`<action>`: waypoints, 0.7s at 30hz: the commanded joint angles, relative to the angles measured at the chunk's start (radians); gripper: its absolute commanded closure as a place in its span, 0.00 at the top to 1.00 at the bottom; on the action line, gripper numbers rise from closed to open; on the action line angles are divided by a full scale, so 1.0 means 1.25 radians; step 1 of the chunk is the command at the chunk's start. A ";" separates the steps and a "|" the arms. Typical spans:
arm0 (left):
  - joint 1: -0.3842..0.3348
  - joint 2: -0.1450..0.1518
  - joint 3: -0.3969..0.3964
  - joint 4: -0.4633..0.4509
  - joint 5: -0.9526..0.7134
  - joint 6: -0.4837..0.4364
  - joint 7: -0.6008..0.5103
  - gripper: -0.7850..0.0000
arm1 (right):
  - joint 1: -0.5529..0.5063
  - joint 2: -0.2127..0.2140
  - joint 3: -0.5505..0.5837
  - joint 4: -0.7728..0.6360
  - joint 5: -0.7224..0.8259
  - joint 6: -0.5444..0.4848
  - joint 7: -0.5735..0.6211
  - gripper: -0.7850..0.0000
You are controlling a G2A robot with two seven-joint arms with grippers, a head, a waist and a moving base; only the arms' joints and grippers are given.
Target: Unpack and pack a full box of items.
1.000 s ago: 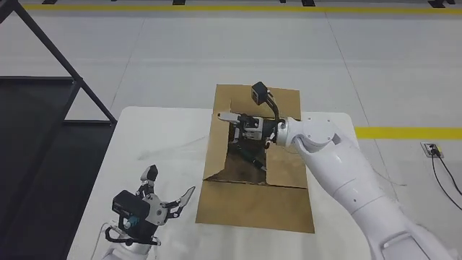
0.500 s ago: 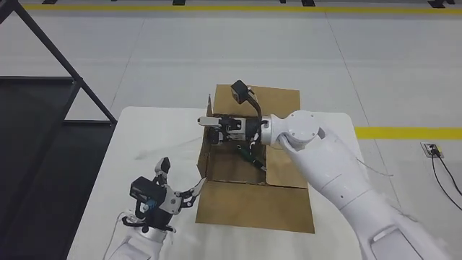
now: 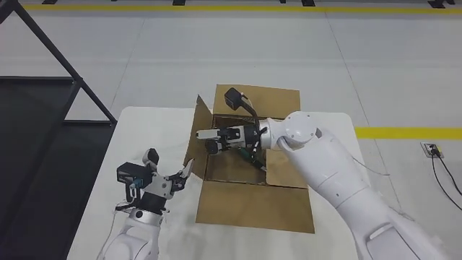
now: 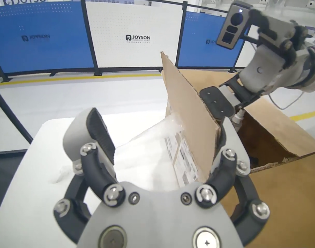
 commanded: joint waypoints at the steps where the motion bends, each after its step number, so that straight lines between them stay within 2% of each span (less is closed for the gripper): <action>1: -0.002 0.000 -0.011 0.003 -0.019 0.004 -0.002 1.00 | 0.000 0.000 0.005 0.006 0.005 -0.001 0.012 1.00; 9: 0.018 0.002 -0.060 0.024 -0.045 0.007 -0.004 1.00 | -0.006 0.011 0.056 0.015 0.008 -0.064 -0.010 1.00; 14: 0.007 0.004 -0.083 0.070 -0.053 0.005 -0.024 1.00 | -0.041 0.041 0.120 -0.027 -0.004 -0.103 -0.019 1.00; 21: -0.008 0.005 -0.088 0.117 -0.046 0.003 -0.027 1.00 | -0.112 0.084 0.206 -0.111 -0.032 -0.082 -0.028 1.00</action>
